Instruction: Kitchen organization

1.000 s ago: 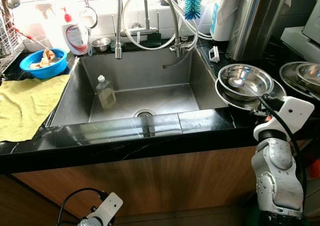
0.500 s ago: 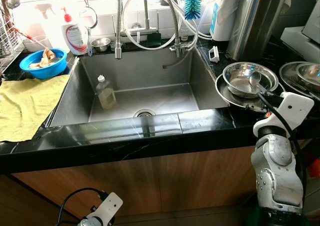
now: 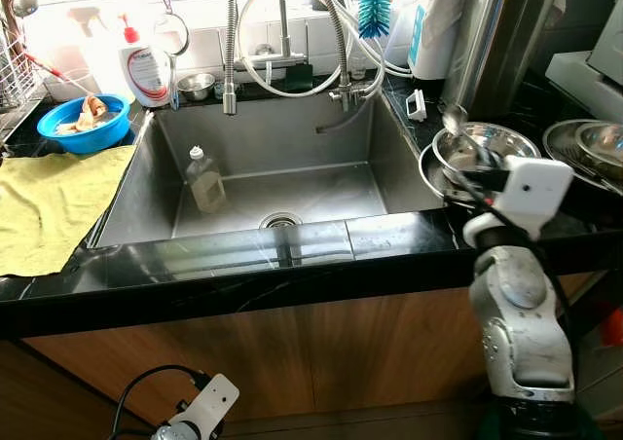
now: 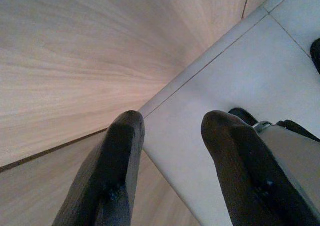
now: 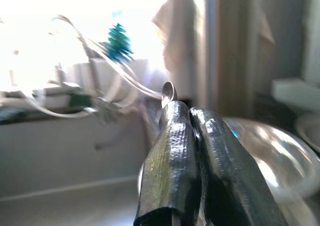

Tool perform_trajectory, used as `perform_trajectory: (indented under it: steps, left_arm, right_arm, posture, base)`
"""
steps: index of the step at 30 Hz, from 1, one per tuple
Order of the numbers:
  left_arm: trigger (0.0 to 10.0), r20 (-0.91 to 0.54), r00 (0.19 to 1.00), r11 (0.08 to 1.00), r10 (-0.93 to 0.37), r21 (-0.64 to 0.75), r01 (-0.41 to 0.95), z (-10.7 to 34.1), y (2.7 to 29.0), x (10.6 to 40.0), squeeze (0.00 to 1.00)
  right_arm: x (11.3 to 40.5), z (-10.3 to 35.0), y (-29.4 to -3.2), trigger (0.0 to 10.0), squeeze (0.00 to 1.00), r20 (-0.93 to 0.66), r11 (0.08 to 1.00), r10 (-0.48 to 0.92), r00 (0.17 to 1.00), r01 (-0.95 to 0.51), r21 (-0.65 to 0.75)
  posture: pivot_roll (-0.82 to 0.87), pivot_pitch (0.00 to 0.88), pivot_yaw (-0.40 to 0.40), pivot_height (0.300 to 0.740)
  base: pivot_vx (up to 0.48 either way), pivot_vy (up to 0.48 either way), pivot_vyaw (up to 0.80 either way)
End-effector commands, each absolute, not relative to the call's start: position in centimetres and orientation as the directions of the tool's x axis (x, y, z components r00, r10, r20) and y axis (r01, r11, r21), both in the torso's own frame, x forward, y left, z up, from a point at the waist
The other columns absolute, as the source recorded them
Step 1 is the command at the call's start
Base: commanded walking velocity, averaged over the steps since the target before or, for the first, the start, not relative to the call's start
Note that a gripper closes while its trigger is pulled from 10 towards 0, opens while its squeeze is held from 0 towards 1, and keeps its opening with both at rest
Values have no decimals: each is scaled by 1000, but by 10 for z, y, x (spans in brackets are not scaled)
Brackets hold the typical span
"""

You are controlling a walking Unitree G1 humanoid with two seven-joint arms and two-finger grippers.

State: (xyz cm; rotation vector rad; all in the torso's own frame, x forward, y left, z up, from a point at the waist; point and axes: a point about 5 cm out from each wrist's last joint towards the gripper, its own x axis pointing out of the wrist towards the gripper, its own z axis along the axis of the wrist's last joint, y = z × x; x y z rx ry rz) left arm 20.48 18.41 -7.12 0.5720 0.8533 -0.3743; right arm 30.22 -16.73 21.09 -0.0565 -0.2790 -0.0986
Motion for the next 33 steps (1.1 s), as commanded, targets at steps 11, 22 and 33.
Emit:
perform_trajectory:
  steps: [11,22,33]
  left_arm:
    - [10000,-803,592,790,-62,323,520,-73,186,202,0]
    - [10000,-798,599,788,-62,329,520,-72,184,204,0]
    - [10000,-797,601,787,-62,332,520,-72,184,205,0]
  right_arm:
    - [311,190,-141,10000,0,128,961,255,958,-237,-142]
    - [340,179,-145,10000,0,-1,911,375,927,-369,-185]
    - [356,171,-147,10000,0,-50,886,411,910,-412,-213]
  posture:
    - [-125,0,61,740]
    - [-123,0,58,740]
    - [-115,0,55,740]
  base:
    - [0,0,0]
    - [0,0,0]
    - [0,0,0]
